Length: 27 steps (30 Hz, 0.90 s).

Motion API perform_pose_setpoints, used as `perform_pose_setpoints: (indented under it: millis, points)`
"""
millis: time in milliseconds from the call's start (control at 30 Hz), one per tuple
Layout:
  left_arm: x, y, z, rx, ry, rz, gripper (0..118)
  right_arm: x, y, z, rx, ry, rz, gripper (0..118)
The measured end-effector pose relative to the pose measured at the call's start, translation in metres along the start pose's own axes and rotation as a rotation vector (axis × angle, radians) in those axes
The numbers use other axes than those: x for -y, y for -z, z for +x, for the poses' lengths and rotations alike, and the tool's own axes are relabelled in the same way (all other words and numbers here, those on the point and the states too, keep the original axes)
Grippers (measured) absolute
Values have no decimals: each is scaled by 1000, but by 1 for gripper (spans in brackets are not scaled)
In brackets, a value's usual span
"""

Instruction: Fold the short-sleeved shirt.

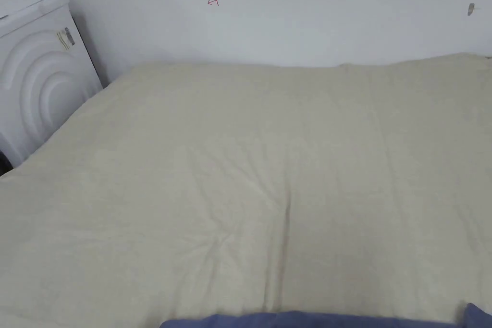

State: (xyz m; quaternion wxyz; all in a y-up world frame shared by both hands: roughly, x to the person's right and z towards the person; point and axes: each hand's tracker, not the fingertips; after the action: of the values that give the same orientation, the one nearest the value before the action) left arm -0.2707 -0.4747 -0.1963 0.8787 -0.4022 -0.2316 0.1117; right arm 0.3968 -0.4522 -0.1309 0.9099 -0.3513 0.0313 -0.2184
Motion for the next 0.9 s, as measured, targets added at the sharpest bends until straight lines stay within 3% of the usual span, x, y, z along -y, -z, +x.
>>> perform_pose_setpoints:
  millis: [167,200,267,300,367,433,667,767,900]
  points:
    - [3,17,-6,-40,-8,-28,8,16,22,13,69,10,-40,3]
    - [2,17,-6,-46,-12,-28,15,16,23,12,75,2,-36,3]
    - [-1,11,-9,-67,-39,-28,45,14,23,8,95,-76,-48,13]
    - [0,2,-11,-127,-40,-16,72,13,17,4,150,-145,-23,35]
    - [2,-22,-15,-207,-15,-7,95,9,-1,-6,315,-295,8,63]
    - [-3,-56,-12,-288,-4,110,96,1,-29,-16,365,-376,85,66]
    - [-50,-141,53,-97,-28,536,100,-30,-116,-81,240,-296,449,70]
    - [-59,-151,90,-42,6,695,101,-36,-129,-102,86,-222,549,92]
    - [-68,-154,120,96,-28,731,101,-38,-135,-119,-69,-127,659,94]
